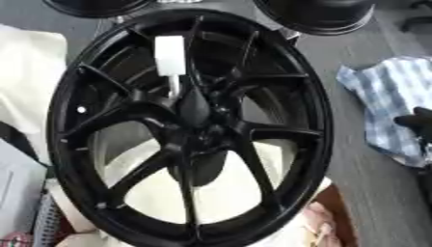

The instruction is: Pull the pin out of the wheel hub.

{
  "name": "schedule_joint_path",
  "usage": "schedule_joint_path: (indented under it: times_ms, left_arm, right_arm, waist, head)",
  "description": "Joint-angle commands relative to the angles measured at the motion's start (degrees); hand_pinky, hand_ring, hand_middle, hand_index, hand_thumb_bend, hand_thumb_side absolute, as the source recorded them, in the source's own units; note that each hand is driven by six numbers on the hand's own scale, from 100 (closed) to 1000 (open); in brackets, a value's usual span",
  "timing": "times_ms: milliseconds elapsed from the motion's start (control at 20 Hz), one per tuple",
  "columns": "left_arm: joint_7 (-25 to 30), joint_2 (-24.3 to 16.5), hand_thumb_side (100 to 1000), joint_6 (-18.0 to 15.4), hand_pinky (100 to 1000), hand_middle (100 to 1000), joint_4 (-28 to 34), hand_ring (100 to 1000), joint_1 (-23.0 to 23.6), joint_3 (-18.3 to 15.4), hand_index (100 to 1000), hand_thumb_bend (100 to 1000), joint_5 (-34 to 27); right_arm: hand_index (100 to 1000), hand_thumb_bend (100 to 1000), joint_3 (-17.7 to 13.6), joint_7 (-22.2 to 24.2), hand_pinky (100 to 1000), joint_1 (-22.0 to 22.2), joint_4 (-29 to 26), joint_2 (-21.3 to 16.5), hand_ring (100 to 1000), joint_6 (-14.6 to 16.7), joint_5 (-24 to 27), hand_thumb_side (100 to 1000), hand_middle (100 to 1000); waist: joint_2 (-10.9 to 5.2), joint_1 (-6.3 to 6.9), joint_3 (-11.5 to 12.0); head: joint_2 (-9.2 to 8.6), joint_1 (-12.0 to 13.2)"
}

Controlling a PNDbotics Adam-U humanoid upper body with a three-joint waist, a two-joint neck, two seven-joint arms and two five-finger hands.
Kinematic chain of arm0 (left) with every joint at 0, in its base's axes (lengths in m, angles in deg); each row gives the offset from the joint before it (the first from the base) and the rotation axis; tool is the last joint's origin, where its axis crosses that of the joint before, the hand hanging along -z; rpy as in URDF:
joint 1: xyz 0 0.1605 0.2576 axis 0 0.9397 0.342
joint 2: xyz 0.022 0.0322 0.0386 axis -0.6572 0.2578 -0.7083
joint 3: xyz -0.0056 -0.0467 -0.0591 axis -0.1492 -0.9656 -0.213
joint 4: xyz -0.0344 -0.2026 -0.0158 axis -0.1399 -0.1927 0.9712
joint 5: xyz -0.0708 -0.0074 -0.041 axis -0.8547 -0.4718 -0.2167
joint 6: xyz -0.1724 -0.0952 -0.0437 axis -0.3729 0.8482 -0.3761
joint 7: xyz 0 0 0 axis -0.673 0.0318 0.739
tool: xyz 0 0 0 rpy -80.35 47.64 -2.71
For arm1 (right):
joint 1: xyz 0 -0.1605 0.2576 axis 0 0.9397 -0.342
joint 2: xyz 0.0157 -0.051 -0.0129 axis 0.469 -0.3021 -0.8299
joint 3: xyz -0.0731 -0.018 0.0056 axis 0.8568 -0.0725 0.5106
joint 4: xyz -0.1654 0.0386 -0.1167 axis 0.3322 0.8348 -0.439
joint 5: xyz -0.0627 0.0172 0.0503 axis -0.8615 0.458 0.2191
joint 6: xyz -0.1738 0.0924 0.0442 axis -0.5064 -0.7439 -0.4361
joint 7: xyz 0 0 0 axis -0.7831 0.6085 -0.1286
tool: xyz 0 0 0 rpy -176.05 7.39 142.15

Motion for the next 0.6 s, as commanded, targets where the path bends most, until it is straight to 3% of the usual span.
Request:
schedule_joint_path:
  times_ms: [50,300,600]
  left_arm:
    - [6.6,-5.7,345,0.9,727,662,0.9,724,-2.8,0.2,764,100,1.9]
    - [16.5,-9.7,342,2.1,750,673,0.9,739,-7.7,2.4,775,100,3.5]
    - [35.0,-10.1,508,1.8,790,712,0.9,762,-14.0,5.6,812,100,5.4]
  right_arm:
    - [796,100,0.1,-0.2,1000,0.2,-1.2,-1.4,786,-0.1,-0.8,560,670]
    - [796,100,0.3,-0.2,1000,0.4,-1.2,-1.7,786,-0.2,-1.6,561,669]
    - [795,100,0.6,0.0,1000,0.8,-1.2,-1.9,785,-0.5,-2.4,565,668]
  waist:
    - [-1.31,0.32,-0.1]
    - [-1.29,0.82,-0.3]
    - [-1.36,1.48,-0.5]
  head:
    - [-0.24,0.0]
    - [-0.40,0.0]
    - [-0.35,0.4]
